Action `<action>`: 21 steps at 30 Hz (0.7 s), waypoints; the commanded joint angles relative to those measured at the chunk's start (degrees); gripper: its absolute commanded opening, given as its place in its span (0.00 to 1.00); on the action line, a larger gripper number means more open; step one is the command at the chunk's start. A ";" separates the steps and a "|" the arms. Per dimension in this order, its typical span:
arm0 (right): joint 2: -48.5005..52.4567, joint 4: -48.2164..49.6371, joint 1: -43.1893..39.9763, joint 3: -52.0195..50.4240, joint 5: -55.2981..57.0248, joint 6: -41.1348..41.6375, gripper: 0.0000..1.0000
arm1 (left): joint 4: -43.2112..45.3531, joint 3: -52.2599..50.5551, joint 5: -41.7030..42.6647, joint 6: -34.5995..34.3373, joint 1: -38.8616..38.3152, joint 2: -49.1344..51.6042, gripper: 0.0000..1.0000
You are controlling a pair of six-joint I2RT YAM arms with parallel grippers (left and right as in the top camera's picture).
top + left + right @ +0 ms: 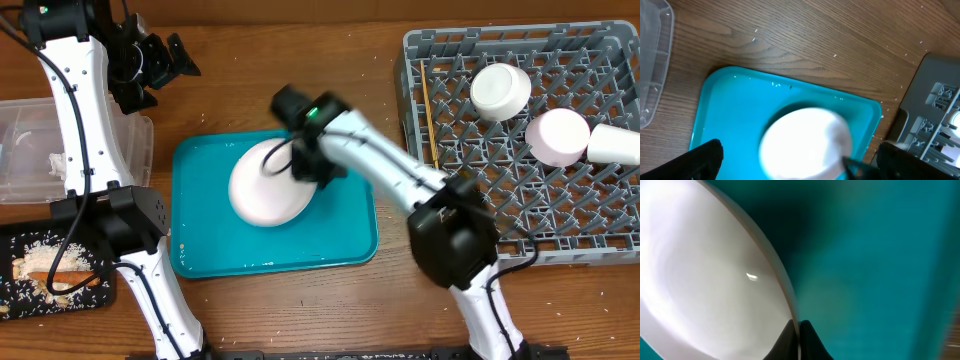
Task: Sort waste into correct bins and load items into the dishwasher
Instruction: 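Lift the plate and carry it right into the dish rack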
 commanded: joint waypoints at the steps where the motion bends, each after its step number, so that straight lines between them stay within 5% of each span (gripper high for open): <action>1: -7.21 -3.21 -5.73 4.09 5.88 -2.19 0.04 | 0.00 -0.09 0.81 0.87 -0.35 0.33 1.00; 8: -18.36 -8.90 -19.45 5.86 27.80 -3.76 0.04 | 0.00 -0.09 0.81 0.87 -0.35 0.33 1.00; 15: -22.49 -2.19 -32.81 5.64 33.09 -15.87 0.04 | 0.02 -0.09 0.81 0.87 -0.35 0.33 1.00; 21: -22.27 4.98 -37.59 1.22 38.58 -17.27 0.04 | 0.02 -0.09 0.81 0.87 -0.35 0.33 1.00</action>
